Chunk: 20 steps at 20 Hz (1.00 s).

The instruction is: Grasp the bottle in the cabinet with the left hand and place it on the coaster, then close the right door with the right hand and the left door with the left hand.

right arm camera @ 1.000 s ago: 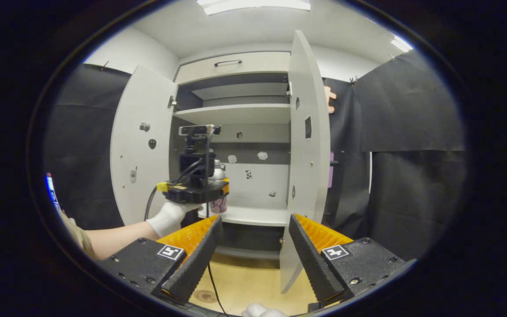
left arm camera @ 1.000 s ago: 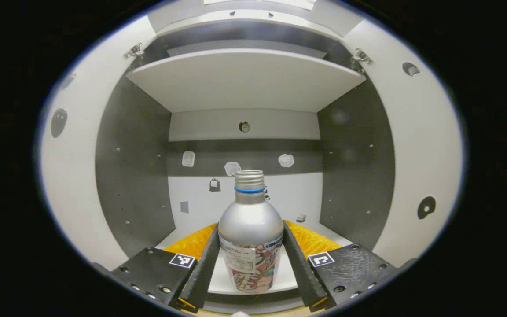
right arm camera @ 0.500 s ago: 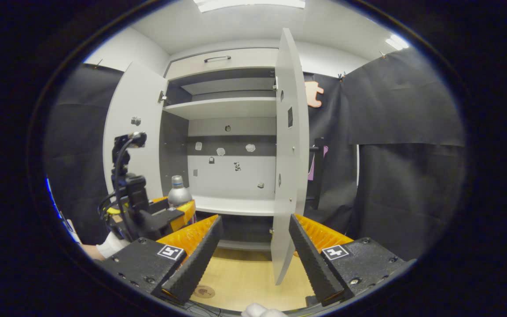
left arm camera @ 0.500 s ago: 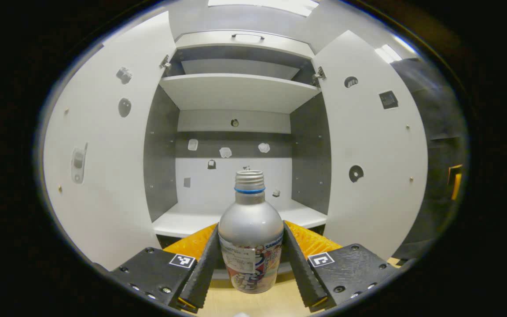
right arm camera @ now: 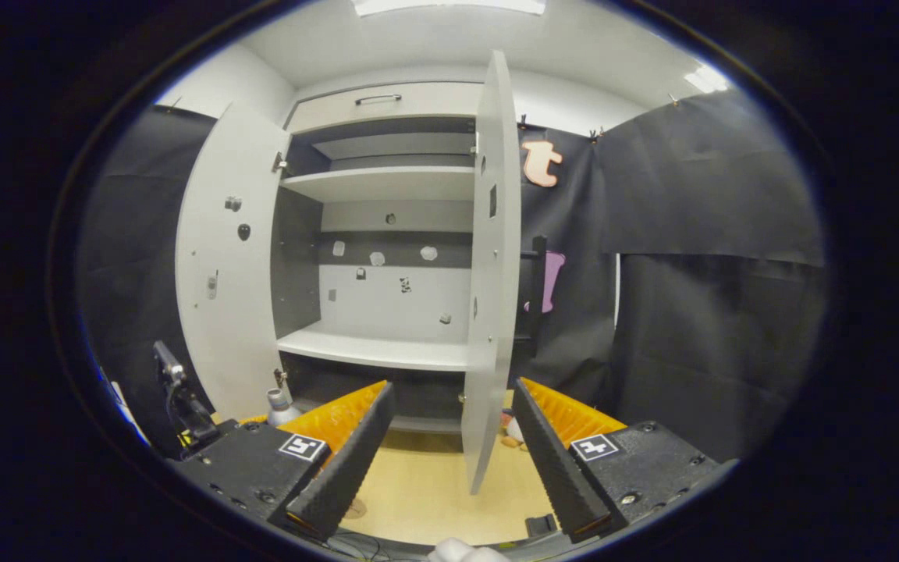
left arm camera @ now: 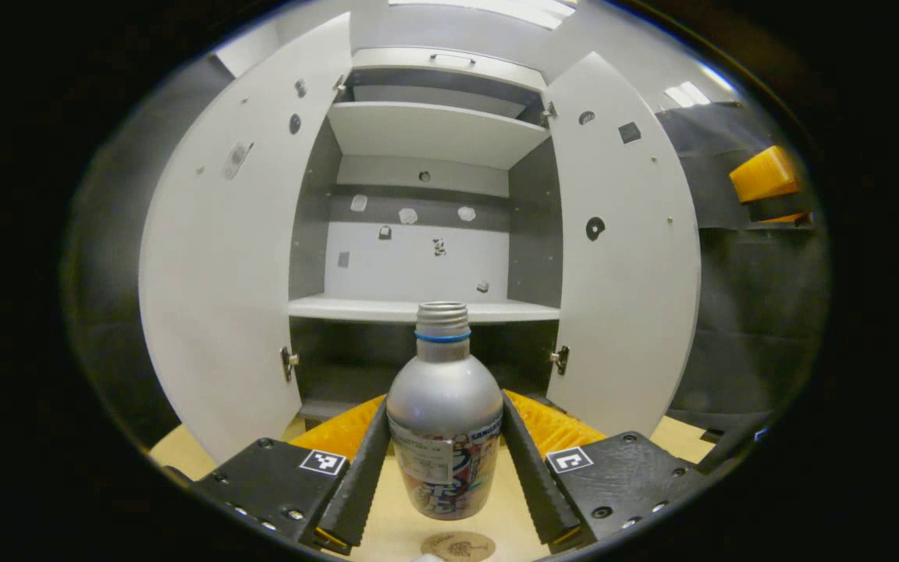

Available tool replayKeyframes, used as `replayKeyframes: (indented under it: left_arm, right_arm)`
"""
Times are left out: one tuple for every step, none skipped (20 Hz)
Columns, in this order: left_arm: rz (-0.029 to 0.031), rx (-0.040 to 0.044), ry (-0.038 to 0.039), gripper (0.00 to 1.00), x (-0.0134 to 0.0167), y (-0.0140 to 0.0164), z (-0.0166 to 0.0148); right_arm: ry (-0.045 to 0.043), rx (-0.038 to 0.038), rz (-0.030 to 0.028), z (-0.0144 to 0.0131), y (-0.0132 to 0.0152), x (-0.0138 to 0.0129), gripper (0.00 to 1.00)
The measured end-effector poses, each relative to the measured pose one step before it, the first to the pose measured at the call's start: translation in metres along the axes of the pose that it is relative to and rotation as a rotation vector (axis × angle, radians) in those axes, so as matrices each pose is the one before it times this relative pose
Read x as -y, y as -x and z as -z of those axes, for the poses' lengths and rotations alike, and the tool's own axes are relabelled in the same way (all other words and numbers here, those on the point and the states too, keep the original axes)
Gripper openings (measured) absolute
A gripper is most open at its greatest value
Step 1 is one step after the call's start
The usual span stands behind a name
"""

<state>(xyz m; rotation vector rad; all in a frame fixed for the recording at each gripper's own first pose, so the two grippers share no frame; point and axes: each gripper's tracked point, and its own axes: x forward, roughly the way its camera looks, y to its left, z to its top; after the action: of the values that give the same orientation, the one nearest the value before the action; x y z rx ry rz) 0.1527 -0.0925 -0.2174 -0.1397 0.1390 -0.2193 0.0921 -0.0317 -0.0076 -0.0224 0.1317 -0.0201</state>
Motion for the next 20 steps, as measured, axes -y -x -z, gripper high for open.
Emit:
replayKeyframes:
  left_arm:
    - [-0.00337, 0.00836, 0.00791, 0.78, -0.00155, 0.00336, 0.01205]
    - [0.00053, -0.00506, 0.00074, 0.78, 0.00047, 0.00286, 0.01396]
    - [-0.00387, -0.00917, -0.00988, 0.82, -0.00176, 0.00282, 0.01423]
    - [-0.00266, -0.01520, -0.00328, 0.82, -0.00053, 0.00245, 0.01594]
    - [0.00258, -0.01963, 0.00490, 0.82, 0.00157, 0.00204, 0.01632]
    - [0.00989, -0.01022, 0.00563, 0.78, 0.00312, 0.00122, 0.01251]
    - [0.00610, -0.00203, -0.00544, 0.78, 0.00197, 0.00021, 0.01159]
    - [0.00503, 0.00008, -0.01363, 0.82, 0.00269, 0.00083, 0.00799]
    - [0.01154, 0.00413, -0.01557, 0.78, 0.00235, -0.00029, 0.00827]
    - [0.00996, 0.01306, -0.00972, 0.78, 0.00223, -0.00047, 0.00587]
    - [0.00290, 0.01306, -0.01324, 0.82, 0.00101, -0.00111, 0.00281]
    - [0.00491, -0.00480, -0.00455, 0.82, 0.00124, -0.00072, 0.00519]
    - [-0.00197, -0.00343, -0.00028, 0.82, -0.00038, -0.00015, 0.00438]
    - [0.00301, -0.00027, 0.00156, 0.78, 0.00097, 0.00016, 0.00208]
    - [0.00043, -0.00133, -0.00285, 0.78, 0.00085, 0.00099, 0.00200]
    - [-0.00043, -0.00064, -0.00452, 0.78, -0.00020, -0.00070, 0.00292]
    - [-0.00153, -0.00027, -0.00614, 0.78, -0.00039, 0.00122, 0.00366]
    - [0.00276, 0.00522, -0.00686, 0.78, 0.00024, 0.00071, 0.00144]
    - [0.00591, 0.01503, -0.01129, 0.80, 0.00202, 0.00138, -0.00083]
    - [0.00258, 0.00087, -0.01540, 0.84, 0.00154, -0.00021, 0.00133]
  right_arm:
    - [0.00394, -0.00776, 0.00130, 0.00051, 0.00055, 0.00092, 0.99]
    - [0.00590, -0.00757, 0.00224, 0.00126, 0.00022, 0.00104, 0.99]
    - [0.00841, -0.00894, 0.00327, 0.00072, 0.00029, 0.00131, 0.99]
    - [0.00855, -0.01087, 0.00295, 0.00286, -0.00106, 0.00175, 0.99]
    - [0.00468, -0.01261, 0.00275, 0.00230, 0.00065, 0.00104, 1.00]
    - [0.00302, -0.01156, -0.00071, 0.00203, 0.00014, 0.00025, 1.00]
    - [0.00299, -0.00805, 0.00164, 0.00133, -0.00027, 0.00087, 0.99]
    - [0.00489, -0.00900, 0.00223, 0.00180, -0.00076, 0.00156, 0.99]
    - [0.00626, -0.00818, 0.00008, 0.00114, -0.00076, 0.00032, 0.99]
    - [0.00498, -0.00802, 0.00011, 0.00173, -0.00066, 0.00056, 0.99]
    - [0.00264, -0.00613, -0.00187, 0.00058, -0.00039, -0.00034, 0.99]
    - [0.00288, -0.00734, -0.00141, 0.00093, -0.00154, -0.00004, 0.99]
    - [0.00274, -0.00377, -0.00543, 0.00004, -0.00075, -0.00140, 1.00]
    - [0.00253, 0.00044, -0.00180, -0.00030, -0.00043, -0.00142, 1.00]
    - [0.00264, 0.00014, -0.00597, -0.00006, -0.00019, -0.00143, 1.00]
    - [0.00453, -0.00182, -0.00568, 0.00056, -0.00105, -0.00240, 1.00]
    - [0.00384, 0.00026, -0.00721, -0.00009, -0.00023, -0.00258, 1.00]
    - [0.00231, 0.00078, -0.00606, 0.00029, 0.00066, -0.00185, 1.00]
    - [0.00084, -0.00053, -0.00381, -0.00082, -0.00009, -0.00170, 1.00]
    - [0.00122, -0.00038, -0.00563, 0.00073, 0.00037, -0.00156, 1.00]
